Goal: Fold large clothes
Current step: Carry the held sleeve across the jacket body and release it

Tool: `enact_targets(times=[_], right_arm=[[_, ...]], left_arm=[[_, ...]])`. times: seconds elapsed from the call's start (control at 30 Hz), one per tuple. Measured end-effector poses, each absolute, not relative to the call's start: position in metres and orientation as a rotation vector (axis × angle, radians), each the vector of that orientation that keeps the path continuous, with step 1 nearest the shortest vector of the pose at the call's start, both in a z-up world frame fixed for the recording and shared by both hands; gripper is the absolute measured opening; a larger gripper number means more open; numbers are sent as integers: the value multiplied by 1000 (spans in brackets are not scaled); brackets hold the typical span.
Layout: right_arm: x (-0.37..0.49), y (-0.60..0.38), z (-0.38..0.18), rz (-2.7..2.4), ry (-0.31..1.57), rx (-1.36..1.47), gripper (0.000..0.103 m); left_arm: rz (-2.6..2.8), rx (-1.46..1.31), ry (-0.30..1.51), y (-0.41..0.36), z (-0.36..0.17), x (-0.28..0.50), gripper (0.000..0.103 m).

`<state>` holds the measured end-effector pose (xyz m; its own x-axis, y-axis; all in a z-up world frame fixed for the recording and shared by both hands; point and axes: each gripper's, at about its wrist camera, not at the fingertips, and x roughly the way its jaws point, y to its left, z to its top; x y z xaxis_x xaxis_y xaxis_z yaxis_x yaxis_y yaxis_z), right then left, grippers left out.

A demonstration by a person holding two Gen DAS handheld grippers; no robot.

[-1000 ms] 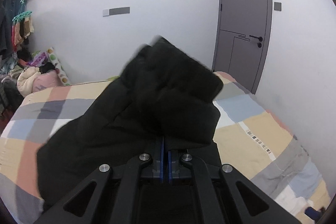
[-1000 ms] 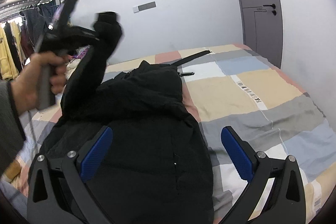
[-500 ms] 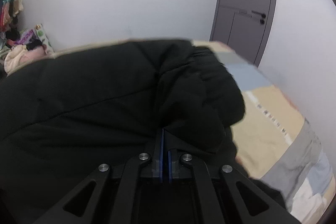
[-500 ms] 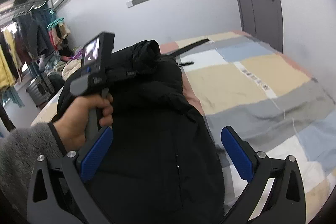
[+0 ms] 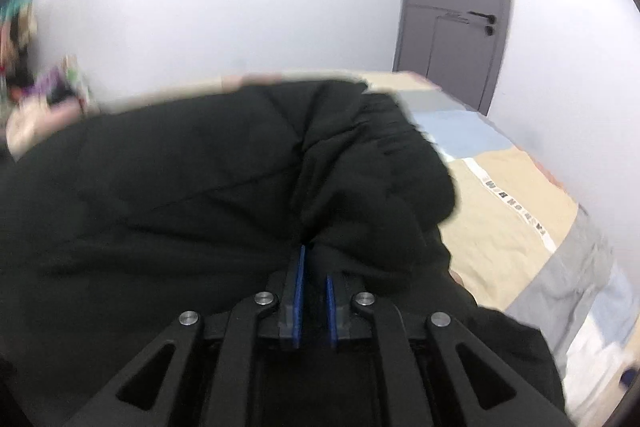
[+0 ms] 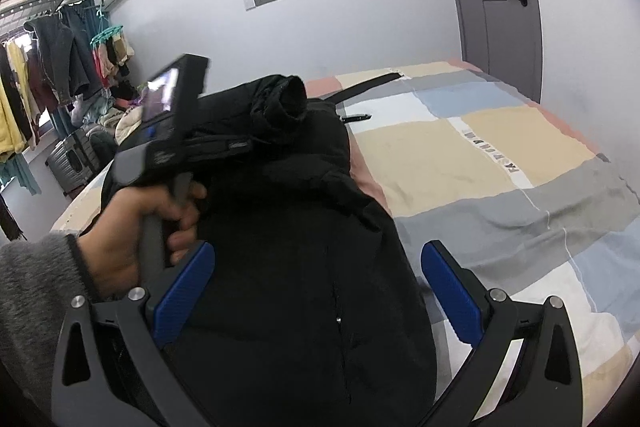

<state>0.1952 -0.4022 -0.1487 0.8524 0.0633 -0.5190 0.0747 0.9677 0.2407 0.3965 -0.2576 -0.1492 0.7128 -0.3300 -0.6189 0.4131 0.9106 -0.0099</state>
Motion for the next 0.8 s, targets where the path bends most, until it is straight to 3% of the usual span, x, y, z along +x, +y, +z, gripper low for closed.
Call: enact_targets(times=[0.07, 0.1, 0.13, 0.53, 0.8], right_arm=[[194, -402, -148, -8, 551, 254, 103], [193, -401, -147, -4, 546, 255, 103], [192, -401, -146, -2, 542, 254, 103], [174, -376, -128, 19, 493, 184, 103], [147, -351, -115, 80, 466, 148, 103]], left_arm=[[-406, 127, 609, -248, -136, 378, 39], [-387, 97, 577, -239, -126, 365, 76], [-367, 77, 546, -231, -117, 355, 95], [-296, 78, 471, -137, -37, 247, 95], [-254, -24, 515, -59, -31, 175, 95]])
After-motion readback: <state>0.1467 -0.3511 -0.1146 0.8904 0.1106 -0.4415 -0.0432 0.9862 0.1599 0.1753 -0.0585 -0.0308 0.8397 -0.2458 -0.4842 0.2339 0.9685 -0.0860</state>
